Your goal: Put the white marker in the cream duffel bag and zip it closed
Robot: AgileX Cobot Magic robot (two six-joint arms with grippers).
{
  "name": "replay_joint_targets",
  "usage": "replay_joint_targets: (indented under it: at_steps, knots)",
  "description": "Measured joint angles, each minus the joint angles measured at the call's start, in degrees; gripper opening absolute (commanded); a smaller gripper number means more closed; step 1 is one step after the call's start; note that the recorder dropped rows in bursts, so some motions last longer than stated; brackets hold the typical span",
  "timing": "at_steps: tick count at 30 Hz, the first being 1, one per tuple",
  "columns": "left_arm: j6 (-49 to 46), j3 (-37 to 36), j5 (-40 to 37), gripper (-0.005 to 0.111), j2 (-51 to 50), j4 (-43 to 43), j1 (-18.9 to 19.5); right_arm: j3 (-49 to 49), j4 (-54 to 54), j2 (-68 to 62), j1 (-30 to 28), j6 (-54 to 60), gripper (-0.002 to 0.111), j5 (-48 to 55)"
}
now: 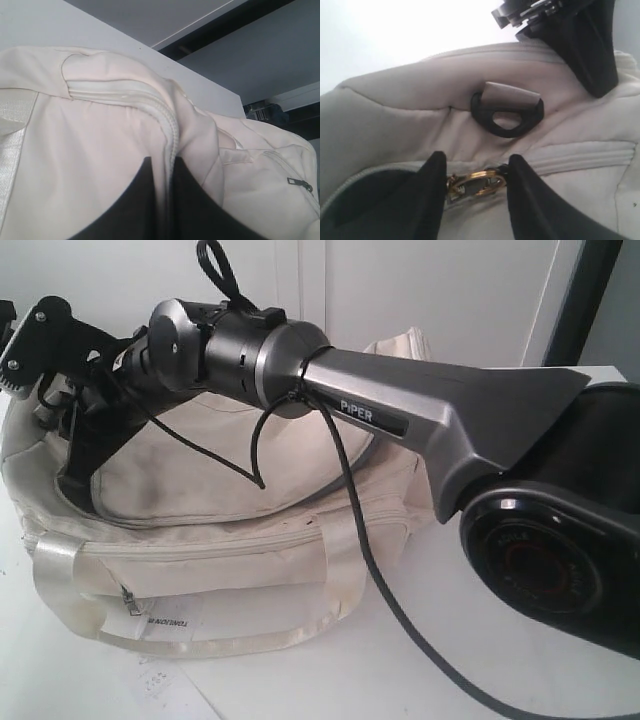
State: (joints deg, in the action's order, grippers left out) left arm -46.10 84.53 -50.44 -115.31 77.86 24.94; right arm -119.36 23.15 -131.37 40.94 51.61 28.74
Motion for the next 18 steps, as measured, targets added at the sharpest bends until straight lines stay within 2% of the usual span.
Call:
replay_joint_targets:
  at_steps: [9, 18]
  knots:
    - [0.00, 0.00, -0.90, 0.000, 0.00, 0.37, 0.00, 0.00, 5.20, 1.50, -0.35, 0.14, 0.000, 6.43]
    - [0.64, 0.00, -0.68, 0.000, 0.00, 1.03, 0.00, 0.00, 5.39, 2.93, -0.35, -6.09, 0.000, 11.84]
